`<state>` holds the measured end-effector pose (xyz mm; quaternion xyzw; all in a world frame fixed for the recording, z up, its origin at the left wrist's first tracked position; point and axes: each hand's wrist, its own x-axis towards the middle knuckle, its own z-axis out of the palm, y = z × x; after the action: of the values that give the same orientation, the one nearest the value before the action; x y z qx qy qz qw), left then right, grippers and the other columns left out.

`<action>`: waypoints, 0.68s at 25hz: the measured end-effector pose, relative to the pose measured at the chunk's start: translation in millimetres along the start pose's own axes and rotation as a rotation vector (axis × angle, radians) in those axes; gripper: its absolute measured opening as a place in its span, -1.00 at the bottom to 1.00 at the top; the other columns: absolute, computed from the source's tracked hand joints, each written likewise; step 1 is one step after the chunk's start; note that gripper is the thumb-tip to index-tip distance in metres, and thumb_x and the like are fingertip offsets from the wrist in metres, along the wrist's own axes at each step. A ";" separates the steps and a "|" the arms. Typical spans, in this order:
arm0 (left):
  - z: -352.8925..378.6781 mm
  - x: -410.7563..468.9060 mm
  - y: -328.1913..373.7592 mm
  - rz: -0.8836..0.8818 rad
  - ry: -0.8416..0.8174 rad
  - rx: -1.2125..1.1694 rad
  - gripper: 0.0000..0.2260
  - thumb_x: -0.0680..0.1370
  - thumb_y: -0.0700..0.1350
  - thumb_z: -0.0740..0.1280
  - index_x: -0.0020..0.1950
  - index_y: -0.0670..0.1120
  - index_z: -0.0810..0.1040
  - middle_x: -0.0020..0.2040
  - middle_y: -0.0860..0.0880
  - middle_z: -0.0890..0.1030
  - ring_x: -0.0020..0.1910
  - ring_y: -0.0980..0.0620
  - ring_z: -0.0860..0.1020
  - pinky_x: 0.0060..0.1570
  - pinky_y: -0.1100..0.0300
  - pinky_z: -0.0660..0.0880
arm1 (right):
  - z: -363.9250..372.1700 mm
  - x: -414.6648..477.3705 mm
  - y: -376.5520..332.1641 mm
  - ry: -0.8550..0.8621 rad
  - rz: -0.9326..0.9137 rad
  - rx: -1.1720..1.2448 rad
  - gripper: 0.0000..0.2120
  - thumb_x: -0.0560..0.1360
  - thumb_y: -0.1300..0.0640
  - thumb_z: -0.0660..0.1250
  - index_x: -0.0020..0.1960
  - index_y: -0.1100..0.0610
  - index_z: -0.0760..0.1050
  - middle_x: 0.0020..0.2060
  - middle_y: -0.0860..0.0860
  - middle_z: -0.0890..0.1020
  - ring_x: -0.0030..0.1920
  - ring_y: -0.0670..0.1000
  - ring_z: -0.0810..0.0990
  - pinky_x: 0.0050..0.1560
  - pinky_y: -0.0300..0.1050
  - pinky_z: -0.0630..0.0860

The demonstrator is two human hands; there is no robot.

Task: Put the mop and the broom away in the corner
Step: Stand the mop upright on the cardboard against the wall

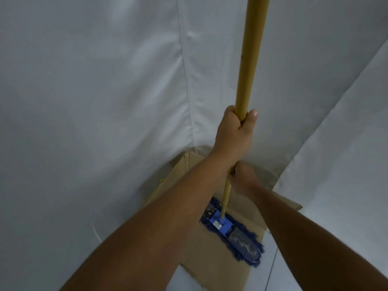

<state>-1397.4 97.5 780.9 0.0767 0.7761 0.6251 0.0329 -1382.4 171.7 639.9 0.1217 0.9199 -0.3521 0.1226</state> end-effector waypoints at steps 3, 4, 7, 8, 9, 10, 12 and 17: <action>3.1 17.0 -1.0 0.033 0.130 -0.028 -0.84 0.62 -0.02 0.18 -0.03 -0.09 0.31 -0.38 0.05 0.36 -0.55 0.19 0.40 -0.52 0.39 0.35 | -9.9 21.0 -8.6 -0.076 -0.098 -0.018 -0.59 0.49 0.37 0.17 -0.36 -0.04 0.18 -0.41 -0.07 0.34 -0.40 -0.12 0.31 -0.38 -0.21 0.23; 2.8 19.9 -3.5 0.047 0.168 -0.037 -0.85 0.62 -0.04 0.17 -0.01 -0.11 0.29 -0.38 0.05 0.35 -0.56 0.22 0.41 -0.54 0.41 0.35 | -11.0 26.5 -10.5 -0.104 -0.129 -0.033 -0.59 0.49 0.37 0.17 -0.37 -0.03 0.18 -0.42 -0.07 0.33 -0.41 -0.11 0.29 -0.37 -0.21 0.22; 2.6 26.4 -11.5 0.064 0.226 -0.023 -0.85 0.63 -0.05 0.14 0.01 -0.12 0.28 -0.36 0.06 0.35 -0.53 0.18 0.40 -0.53 0.40 0.35 | -12.1 37.0 -13.0 -0.162 -0.160 -0.052 -0.57 0.49 0.37 0.18 -0.41 -0.01 0.18 -0.45 -0.07 0.31 -0.43 -0.11 0.25 -0.37 -0.23 0.19; 3.3 28.4 -13.3 0.065 0.231 -0.027 -0.85 0.63 -0.04 0.13 0.02 -0.12 0.27 -0.35 0.06 0.35 -0.51 0.16 0.38 -0.51 0.38 0.34 | -12.8 38.8 -13.8 -0.165 -0.172 -0.057 -0.56 0.49 0.37 0.18 -0.42 -0.02 0.17 -0.46 -0.07 0.30 -0.44 -0.12 0.24 -0.38 -0.25 0.17; 4.1 30.3 -14.1 0.066 0.232 -0.036 -0.86 0.63 -0.05 0.13 0.02 -0.12 0.27 -0.34 0.05 0.36 -0.49 0.15 0.36 -0.48 0.37 0.33 | -14.0 40.3 -14.9 -0.167 -0.178 -0.062 -0.55 0.49 0.37 0.19 -0.43 -0.02 0.16 -0.47 -0.08 0.28 -0.45 -0.12 0.22 -0.38 -0.25 0.16; 4.8 32.2 -14.6 0.069 0.231 -0.044 -0.86 0.63 -0.05 0.13 0.03 -0.12 0.26 -0.34 0.05 0.36 -0.47 0.14 0.35 -0.47 0.35 0.34 | -14.6 42.3 -14.5 -0.169 -0.182 -0.062 -0.55 0.49 0.37 0.18 -0.43 -0.02 0.15 -0.47 -0.08 0.27 -0.45 -0.13 0.21 -0.39 -0.25 0.15; 4.8 34.7 -15.1 0.071 0.205 -0.053 -0.87 0.64 -0.06 0.13 0.03 -0.11 0.26 -0.33 0.04 0.35 -0.47 0.14 0.35 -0.50 0.39 0.36 | -15.2 44.6 -13.1 -0.168 -0.170 -0.083 -0.56 0.50 0.37 0.18 -0.41 -0.01 0.16 -0.44 -0.09 0.28 -0.43 -0.14 0.21 -0.38 -0.25 0.16; 1.3 45.0 -19.4 0.039 0.059 0.019 -0.87 0.63 -0.06 0.16 0.07 -0.09 0.27 -0.32 0.05 0.37 -0.44 0.15 0.37 -0.53 0.46 0.37 | -12.8 48.1 -7.9 -0.115 -0.064 -0.070 -0.87 0.52 0.24 0.26 -0.15 0.09 0.34 -0.30 0.00 0.44 -0.30 -0.02 0.44 -0.26 -0.13 0.40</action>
<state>-1443.1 102.0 763.7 0.0735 0.7810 0.6201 -0.0031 -1431.9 181.2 639.1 0.0672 0.9265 -0.3299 0.1683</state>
